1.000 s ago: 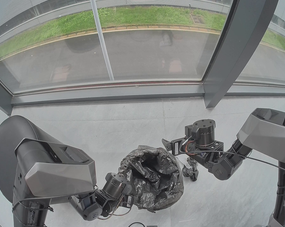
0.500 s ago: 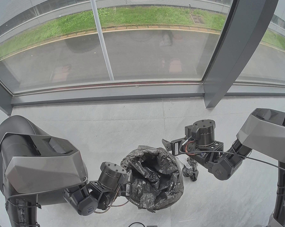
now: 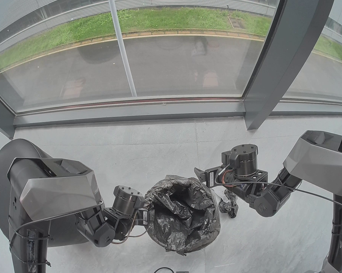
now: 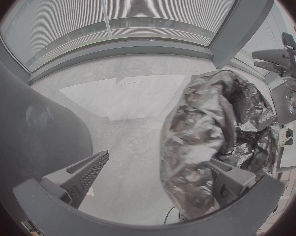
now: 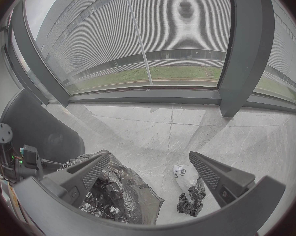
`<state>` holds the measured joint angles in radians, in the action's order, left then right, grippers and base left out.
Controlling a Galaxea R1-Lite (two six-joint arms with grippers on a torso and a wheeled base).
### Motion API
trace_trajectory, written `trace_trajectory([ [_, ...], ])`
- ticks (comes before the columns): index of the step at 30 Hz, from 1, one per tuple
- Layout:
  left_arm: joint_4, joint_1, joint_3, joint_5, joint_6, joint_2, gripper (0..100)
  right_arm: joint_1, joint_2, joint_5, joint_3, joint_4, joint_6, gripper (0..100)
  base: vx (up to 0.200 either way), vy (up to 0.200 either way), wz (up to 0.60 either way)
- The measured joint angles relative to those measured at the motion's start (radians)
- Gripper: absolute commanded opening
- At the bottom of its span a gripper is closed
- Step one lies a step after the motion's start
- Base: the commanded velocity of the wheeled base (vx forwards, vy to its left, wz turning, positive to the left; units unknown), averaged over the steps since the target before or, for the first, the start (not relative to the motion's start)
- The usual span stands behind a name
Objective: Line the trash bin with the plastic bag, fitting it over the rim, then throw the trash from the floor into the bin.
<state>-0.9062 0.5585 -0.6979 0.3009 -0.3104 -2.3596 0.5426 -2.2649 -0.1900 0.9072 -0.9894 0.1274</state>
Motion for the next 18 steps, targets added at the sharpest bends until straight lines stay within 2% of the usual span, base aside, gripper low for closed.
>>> trace_trajectory([
  [8,-0.003,-0.036,-0.021,-0.001,0.008,-0.032,100,0.000,-0.004,0.000,0.001,-0.001,0.000,100,0.000,0.000,0.00],
  [18,0.000,-0.019,-0.006,-0.001,0.006,0.001,100,0.000,-0.004,0.000,0.001,-0.001,-0.001,100,0.000,0.000,0.00],
])
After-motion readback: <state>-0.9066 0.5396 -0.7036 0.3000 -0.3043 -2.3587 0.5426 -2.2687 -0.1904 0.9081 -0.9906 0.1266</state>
